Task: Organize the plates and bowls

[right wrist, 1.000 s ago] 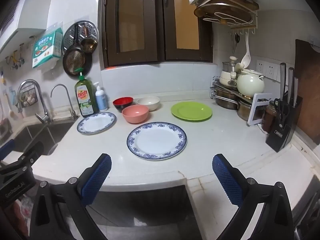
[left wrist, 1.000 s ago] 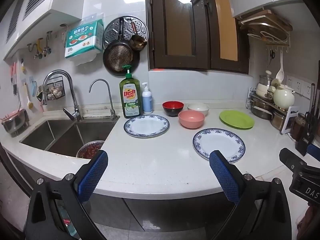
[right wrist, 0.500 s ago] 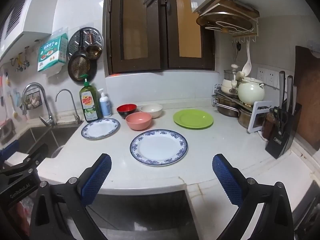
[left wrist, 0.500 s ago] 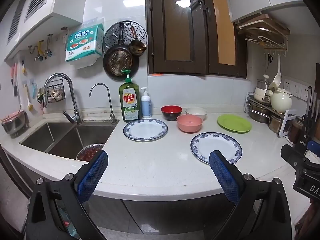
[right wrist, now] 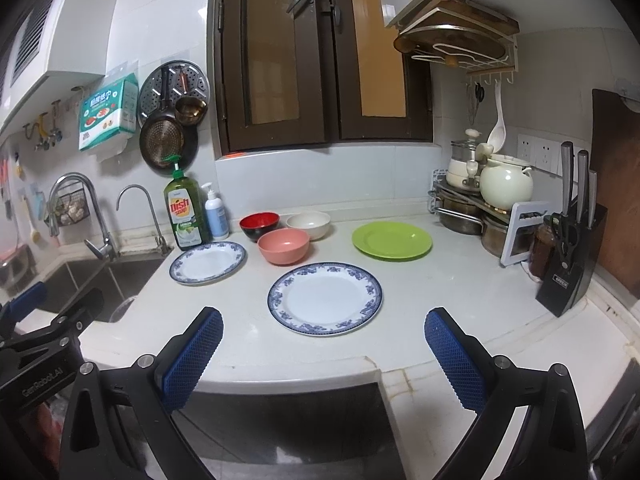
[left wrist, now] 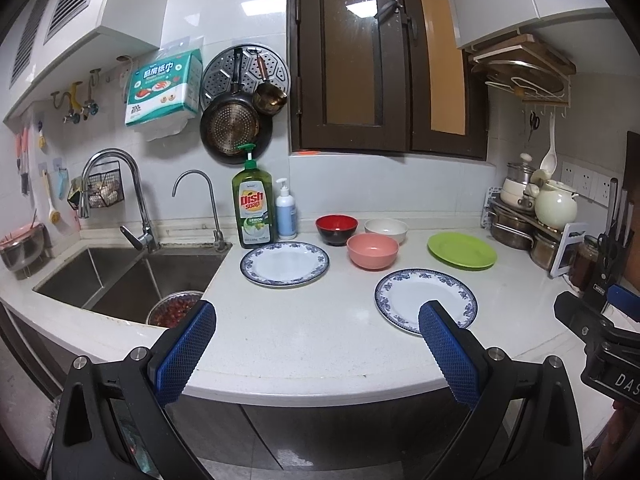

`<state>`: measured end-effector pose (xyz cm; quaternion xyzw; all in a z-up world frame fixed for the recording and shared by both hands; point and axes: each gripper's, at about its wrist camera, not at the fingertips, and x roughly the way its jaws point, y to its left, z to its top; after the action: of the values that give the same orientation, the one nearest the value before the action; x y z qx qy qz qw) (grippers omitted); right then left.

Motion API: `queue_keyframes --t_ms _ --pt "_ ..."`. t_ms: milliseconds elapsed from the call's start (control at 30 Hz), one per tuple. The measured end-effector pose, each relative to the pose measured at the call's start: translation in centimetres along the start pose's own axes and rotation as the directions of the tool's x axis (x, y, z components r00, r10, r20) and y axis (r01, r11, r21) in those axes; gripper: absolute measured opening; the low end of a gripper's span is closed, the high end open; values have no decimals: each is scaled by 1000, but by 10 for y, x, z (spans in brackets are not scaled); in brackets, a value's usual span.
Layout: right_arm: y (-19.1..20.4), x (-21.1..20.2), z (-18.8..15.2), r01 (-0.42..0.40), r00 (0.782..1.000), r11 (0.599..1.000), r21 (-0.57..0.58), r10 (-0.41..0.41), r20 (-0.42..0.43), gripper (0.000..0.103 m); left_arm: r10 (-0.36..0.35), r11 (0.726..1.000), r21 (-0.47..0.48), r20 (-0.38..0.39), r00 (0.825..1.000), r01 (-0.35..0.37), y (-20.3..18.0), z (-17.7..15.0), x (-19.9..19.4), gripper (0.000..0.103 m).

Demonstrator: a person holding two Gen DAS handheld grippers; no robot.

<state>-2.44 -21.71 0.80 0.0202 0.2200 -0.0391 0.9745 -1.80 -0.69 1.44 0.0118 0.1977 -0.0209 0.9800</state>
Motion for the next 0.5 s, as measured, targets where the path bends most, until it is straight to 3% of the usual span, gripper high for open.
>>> queue_keyframes --t_ms 500 --pt "2 -1 3 15 1000 1000 1 -15 -6 102 -35 999 6 -6 999 35 1 4 1 103"
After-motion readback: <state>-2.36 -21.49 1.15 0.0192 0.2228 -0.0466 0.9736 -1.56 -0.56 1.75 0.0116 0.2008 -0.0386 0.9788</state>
